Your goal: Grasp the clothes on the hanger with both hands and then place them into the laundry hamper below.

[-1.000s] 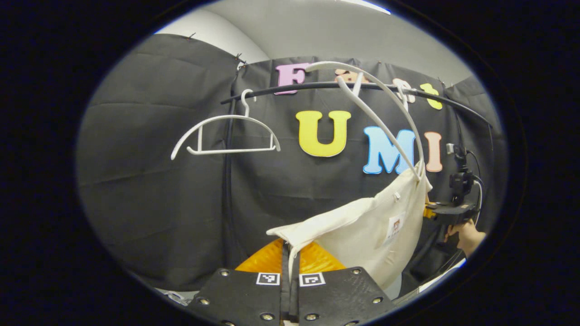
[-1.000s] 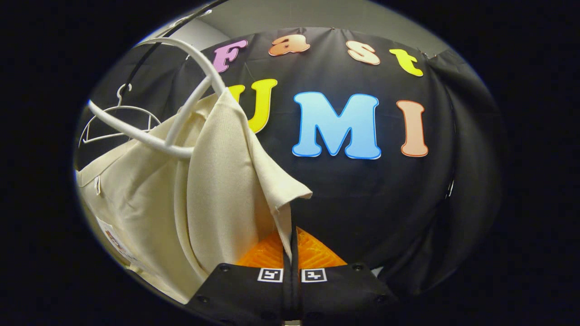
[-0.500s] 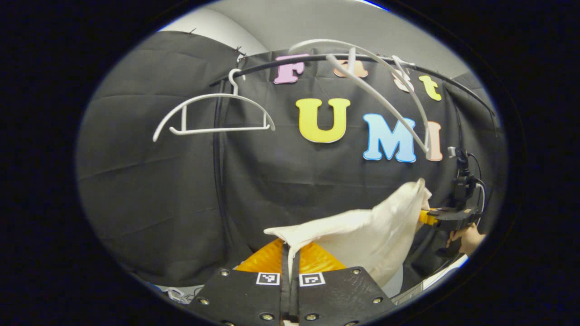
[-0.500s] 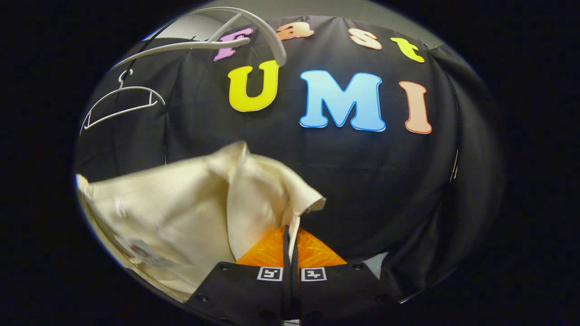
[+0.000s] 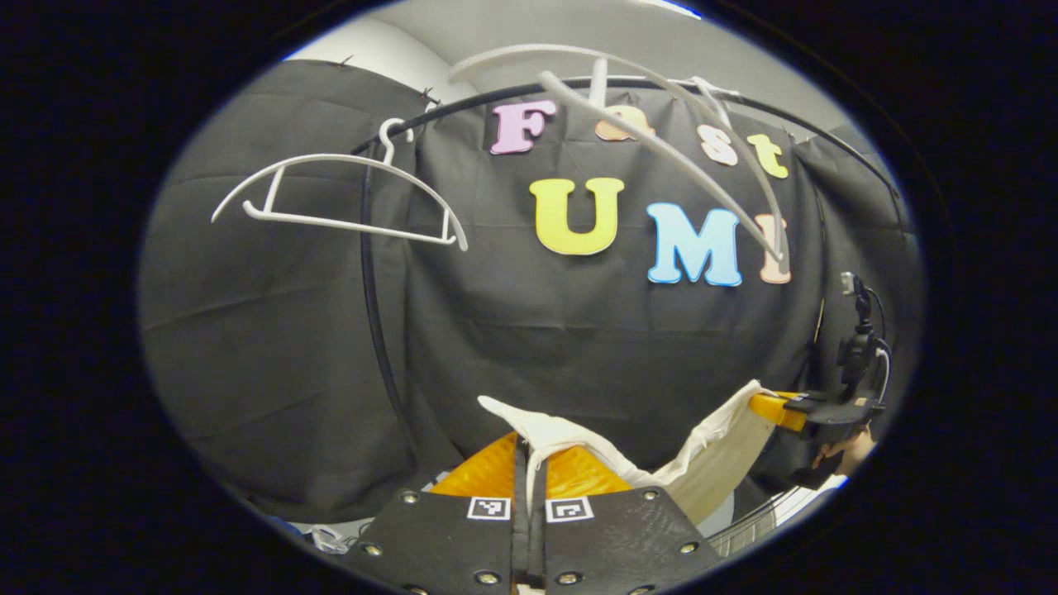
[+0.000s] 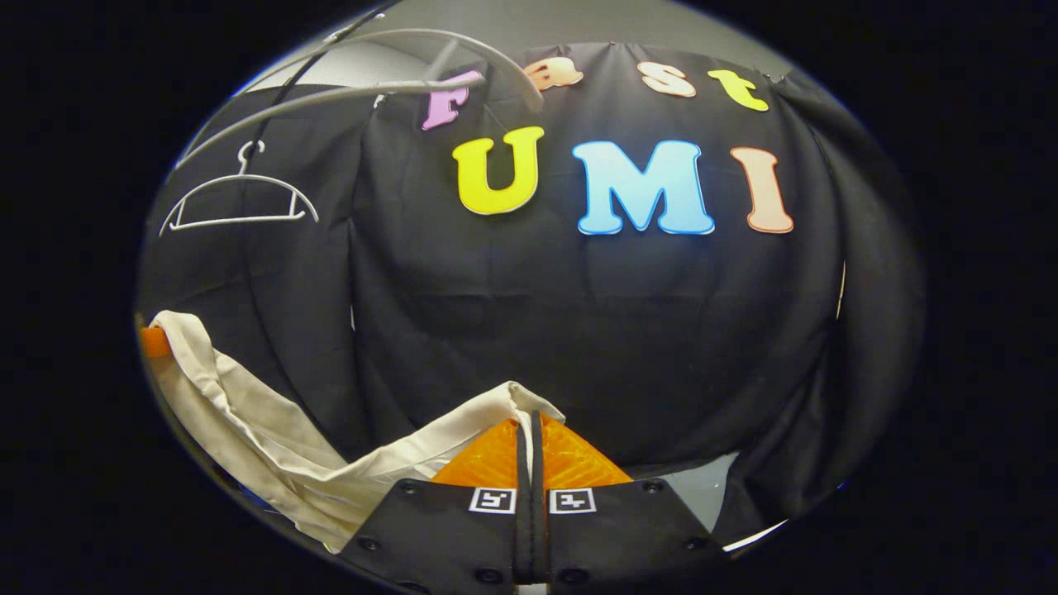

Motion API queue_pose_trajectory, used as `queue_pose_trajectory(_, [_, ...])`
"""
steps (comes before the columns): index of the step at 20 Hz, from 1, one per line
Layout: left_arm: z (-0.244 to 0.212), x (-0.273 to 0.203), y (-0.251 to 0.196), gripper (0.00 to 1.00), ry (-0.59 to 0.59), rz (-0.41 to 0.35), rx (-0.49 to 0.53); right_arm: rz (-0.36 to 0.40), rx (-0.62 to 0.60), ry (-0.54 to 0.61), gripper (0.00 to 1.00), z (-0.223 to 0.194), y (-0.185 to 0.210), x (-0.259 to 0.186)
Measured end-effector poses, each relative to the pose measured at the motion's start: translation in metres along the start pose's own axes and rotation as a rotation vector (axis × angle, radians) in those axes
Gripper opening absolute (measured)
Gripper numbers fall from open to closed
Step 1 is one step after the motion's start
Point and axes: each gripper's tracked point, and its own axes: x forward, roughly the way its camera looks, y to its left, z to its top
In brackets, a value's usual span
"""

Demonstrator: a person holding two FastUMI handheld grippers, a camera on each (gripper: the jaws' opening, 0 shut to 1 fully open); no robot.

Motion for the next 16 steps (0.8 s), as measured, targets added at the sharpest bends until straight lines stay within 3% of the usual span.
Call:
queue_pose_trajectory(1, [0.001, 0.0, -0.001, 0.0, -0.011, -0.005, -0.002, 0.019, 0.005, -0.026, 0.04, 0.012, 0.008, -0.012])
queue_pose_trajectory(11, [0.016, -0.004, -0.006, 0.01, -0.113, -0.078, -0.007, 0.291, -0.007, -0.197, 0.01, 0.106, 0.138, -0.116])
queue_pose_trajectory(16, [0.017, -0.008, -0.009, 0.0, -0.125, -0.111, -0.017, 0.427, -0.03, -0.208, 0.01, 0.116, 0.212, -0.154])
